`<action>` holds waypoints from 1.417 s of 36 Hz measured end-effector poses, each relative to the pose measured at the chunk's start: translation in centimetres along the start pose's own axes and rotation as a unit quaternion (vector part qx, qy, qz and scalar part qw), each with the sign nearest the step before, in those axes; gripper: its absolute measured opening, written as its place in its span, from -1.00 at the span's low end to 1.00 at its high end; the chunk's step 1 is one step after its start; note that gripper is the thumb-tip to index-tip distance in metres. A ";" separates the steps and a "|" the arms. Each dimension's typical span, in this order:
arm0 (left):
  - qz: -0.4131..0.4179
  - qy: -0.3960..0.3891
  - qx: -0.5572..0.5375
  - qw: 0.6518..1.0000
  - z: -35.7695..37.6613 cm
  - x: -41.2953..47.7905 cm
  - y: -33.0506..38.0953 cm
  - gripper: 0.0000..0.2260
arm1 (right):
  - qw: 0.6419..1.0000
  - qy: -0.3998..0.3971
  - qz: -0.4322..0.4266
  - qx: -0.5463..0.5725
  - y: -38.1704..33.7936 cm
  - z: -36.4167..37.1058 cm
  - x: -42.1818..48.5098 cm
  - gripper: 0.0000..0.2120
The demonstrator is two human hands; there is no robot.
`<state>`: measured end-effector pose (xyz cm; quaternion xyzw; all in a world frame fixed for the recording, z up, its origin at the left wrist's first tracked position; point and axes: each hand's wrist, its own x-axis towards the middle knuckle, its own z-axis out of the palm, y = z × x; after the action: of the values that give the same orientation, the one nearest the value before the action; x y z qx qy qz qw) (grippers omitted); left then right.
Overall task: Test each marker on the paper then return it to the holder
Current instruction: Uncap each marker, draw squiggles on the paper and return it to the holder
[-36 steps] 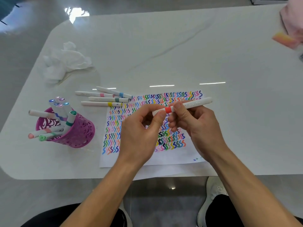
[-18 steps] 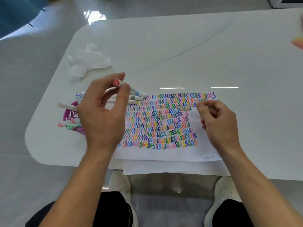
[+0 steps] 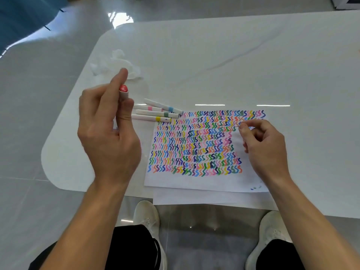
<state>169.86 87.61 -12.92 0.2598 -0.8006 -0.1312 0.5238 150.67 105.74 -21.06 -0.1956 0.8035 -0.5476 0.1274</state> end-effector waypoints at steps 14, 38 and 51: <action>-0.096 -0.087 0.089 0.988 -0.8 -0.3 -0.9 -0.70 | 1.000 -0.007 -0.009 -0.008 -0.1 0.6 -0.1 -0.96; -0.091 -0.176 0.167 0.966 0.1 -1.0 0.1 -0.78 | 0.998 0.001 0.017 0.055 0.0 0.7 0.0 -0.83; -0.089 -0.352 0.163 0.917 4.7 -2.7 1.2 -0.62 | 0.999 0.002 0.009 0.037 0.3 -0.8 0.4 -0.85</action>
<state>166.16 89.79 -16.37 0.3483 -0.9173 -0.1281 0.1444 149.95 106.37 -21.01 -0.1824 0.7846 -0.5764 0.1375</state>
